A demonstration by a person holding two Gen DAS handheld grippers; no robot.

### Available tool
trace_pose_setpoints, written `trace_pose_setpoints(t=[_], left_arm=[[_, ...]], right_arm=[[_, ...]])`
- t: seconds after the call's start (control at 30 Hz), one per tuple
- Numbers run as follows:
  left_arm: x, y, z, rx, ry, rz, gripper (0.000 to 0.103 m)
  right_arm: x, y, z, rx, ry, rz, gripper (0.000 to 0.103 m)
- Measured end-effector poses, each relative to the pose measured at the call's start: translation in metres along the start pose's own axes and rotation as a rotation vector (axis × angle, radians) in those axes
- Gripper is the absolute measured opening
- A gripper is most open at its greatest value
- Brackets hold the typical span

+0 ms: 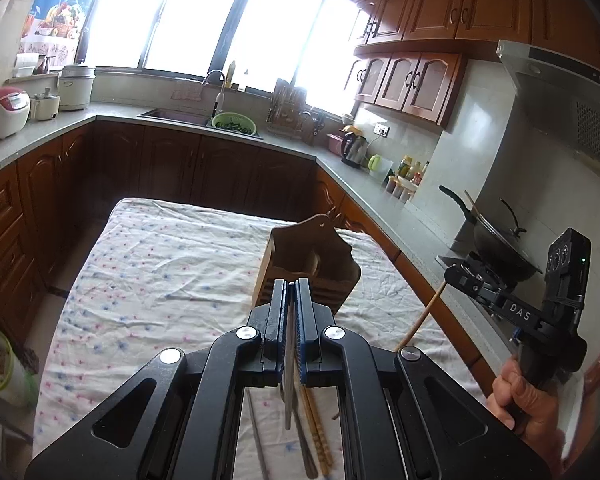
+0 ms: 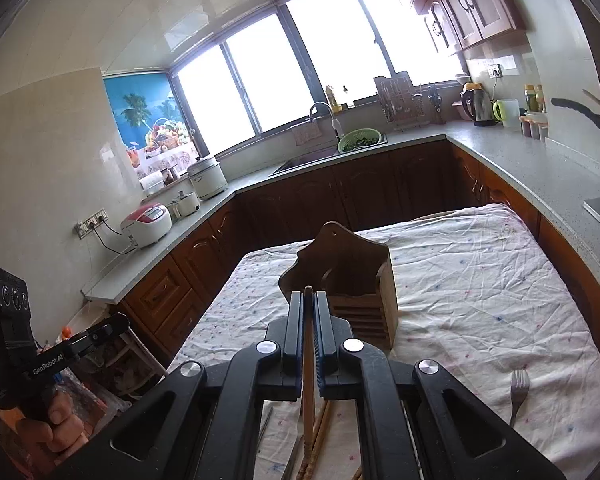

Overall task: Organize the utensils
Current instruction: 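Lift the metal chopsticks with the left gripper toward the wooden caddy, then lower the chopsticks into the caddy slot and open the left gripper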

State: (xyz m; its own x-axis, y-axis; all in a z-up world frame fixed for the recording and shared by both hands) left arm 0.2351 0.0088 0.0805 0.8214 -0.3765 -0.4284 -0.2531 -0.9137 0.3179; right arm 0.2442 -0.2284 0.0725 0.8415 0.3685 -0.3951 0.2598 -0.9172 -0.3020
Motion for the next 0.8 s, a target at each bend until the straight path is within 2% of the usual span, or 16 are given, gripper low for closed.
trace_pose_setpoints(t=[0.4,0.63,0.8], left_arm=[[0.032,0.012,-0.079,0.024,0.124,0.000,0.003],[0.076,0.015,-0.127,0.026,0.168,-0.017,0.003],[0.112,0.011,-0.141,0.006,0.194,-0.042,0.003]], right_arm=[[0.013,0.015,-0.075,0.023,0.165,0.046,0.004],[0.025,0.033,-0.126,0.067,0.273,0.082,0.004],[0.045,0.048,-0.136,0.076,0.309,0.122,0.004]])
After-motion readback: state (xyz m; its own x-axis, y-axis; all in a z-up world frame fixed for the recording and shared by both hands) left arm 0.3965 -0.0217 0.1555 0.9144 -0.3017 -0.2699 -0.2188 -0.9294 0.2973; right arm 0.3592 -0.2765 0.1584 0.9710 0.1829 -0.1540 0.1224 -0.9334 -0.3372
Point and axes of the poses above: each gripper's, at about its wrist camera, not at the fingertips, and x roughly the way its jaws point, y to its right, z to its underside, the point moved 6 cm from there along x, roughly the way its jaws point
